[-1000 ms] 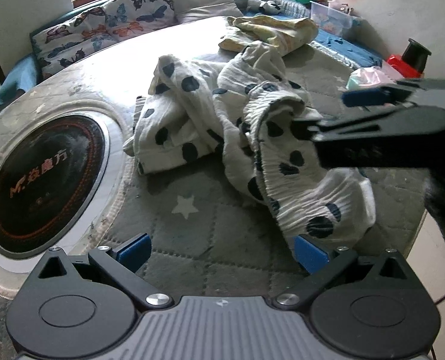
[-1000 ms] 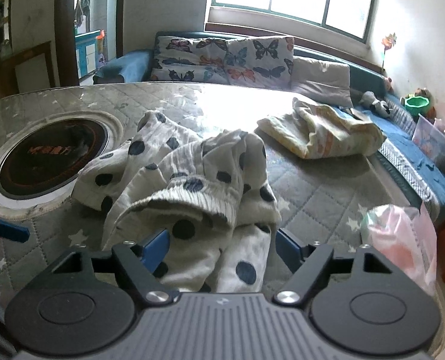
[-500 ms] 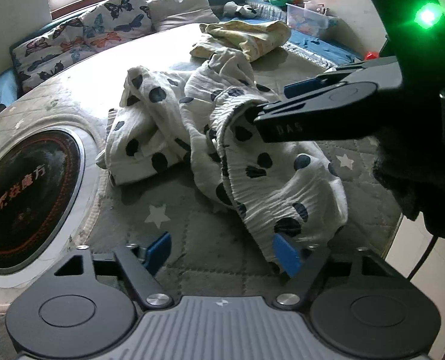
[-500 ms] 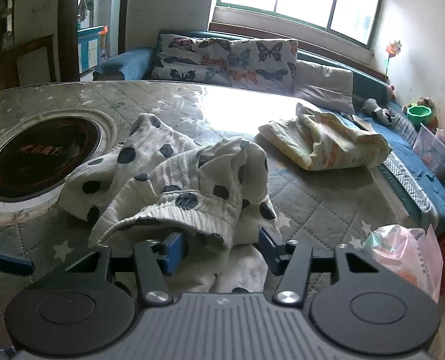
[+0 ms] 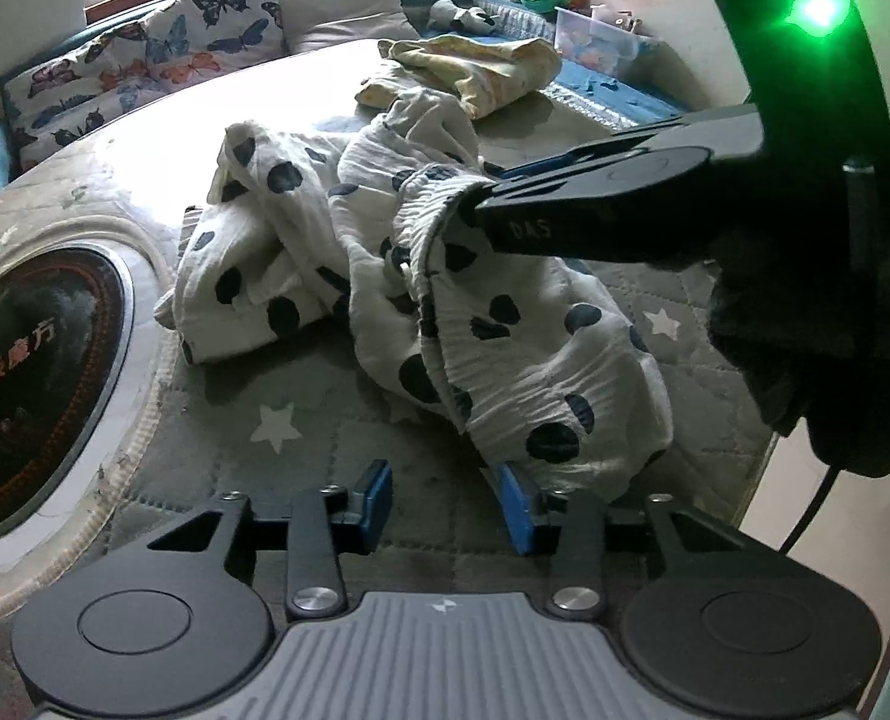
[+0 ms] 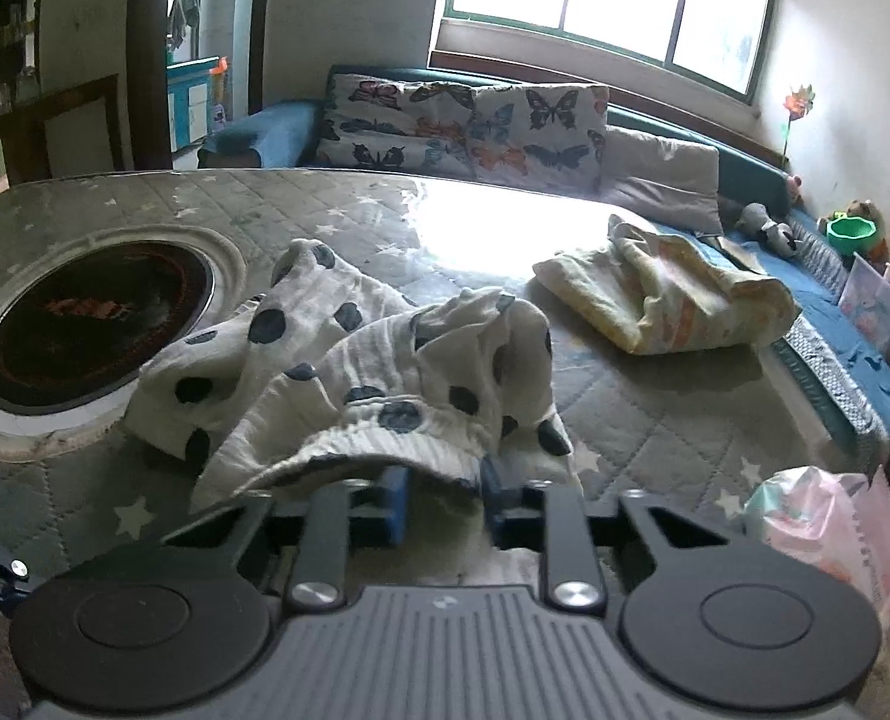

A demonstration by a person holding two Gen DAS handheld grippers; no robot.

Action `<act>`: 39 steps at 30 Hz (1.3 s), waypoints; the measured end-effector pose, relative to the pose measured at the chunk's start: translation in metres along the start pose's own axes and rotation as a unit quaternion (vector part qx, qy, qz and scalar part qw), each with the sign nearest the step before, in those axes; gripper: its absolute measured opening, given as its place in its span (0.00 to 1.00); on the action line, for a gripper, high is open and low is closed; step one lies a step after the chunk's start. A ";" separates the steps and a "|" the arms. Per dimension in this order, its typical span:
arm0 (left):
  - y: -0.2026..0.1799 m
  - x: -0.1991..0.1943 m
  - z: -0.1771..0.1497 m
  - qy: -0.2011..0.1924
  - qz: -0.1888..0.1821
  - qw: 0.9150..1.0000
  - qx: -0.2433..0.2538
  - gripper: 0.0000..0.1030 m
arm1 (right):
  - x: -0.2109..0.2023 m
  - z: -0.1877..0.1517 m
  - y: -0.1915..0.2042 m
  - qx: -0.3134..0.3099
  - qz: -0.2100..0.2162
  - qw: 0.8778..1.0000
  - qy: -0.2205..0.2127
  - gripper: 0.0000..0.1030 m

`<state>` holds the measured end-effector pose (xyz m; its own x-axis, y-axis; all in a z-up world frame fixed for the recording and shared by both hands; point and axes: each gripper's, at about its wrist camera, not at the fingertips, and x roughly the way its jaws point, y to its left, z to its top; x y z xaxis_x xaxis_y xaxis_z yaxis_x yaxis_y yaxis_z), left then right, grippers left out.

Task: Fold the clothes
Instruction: 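Grasp the pants waistband with the right tool while the left tool grasps it too, then lift the waistband with both tools, raising the pants off the table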

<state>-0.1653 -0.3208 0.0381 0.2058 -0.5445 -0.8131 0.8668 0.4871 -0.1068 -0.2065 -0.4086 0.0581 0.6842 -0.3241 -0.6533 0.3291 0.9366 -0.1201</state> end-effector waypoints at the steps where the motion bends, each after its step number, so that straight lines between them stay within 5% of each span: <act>1: 0.000 -0.001 0.000 0.001 -0.001 1.000 -0.003 0.53 | -0.001 0.000 0.000 0.000 -0.001 1.000 -0.002 0.16; 3: 0.001 -0.003 0.000 -0.001 -0.003 1.000 -0.009 0.70 | -0.004 0.001 -0.001 0.000 -0.003 1.000 -0.008 0.14; 14: -0.010 0.001 0.003 -0.010 0.002 1.000 0.003 0.69 | -0.033 0.018 -0.011 0.007 -0.017 0.998 -0.054 0.08; 21: -0.014 0.005 0.004 -0.020 -0.010 1.000 0.012 0.22 | -0.034 0.015 -0.012 -0.004 -0.018 0.999 -0.046 0.06; 24: -0.008 0.006 0.000 -0.019 -0.008 1.000 0.008 0.11 | -0.033 0.013 -0.012 -0.011 -0.018 0.999 -0.038 0.06; 27: -0.003 0.005 -0.004 -0.023 0.003 1.000 0.010 0.08 | -0.031 0.010 -0.012 -0.017 -0.018 0.999 -0.029 0.10; 33: 0.008 0.003 -0.006 -0.020 -0.004 1.000 -0.004 0.09 | -0.027 0.005 -0.013 -0.030 -0.017 0.999 -0.012 0.38; 39: 0.008 0.004 -0.008 -0.010 -0.018 1.000 -0.013 0.21 | -0.032 0.008 -0.013 -0.029 -0.018 0.999 -0.027 0.43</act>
<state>-0.1612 -0.3140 0.0295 0.1842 -0.5743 -0.7976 0.8620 0.4843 -0.1496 -0.2276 -0.4113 0.0868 0.7067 -0.3632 -0.6072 0.3171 0.9298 -0.1872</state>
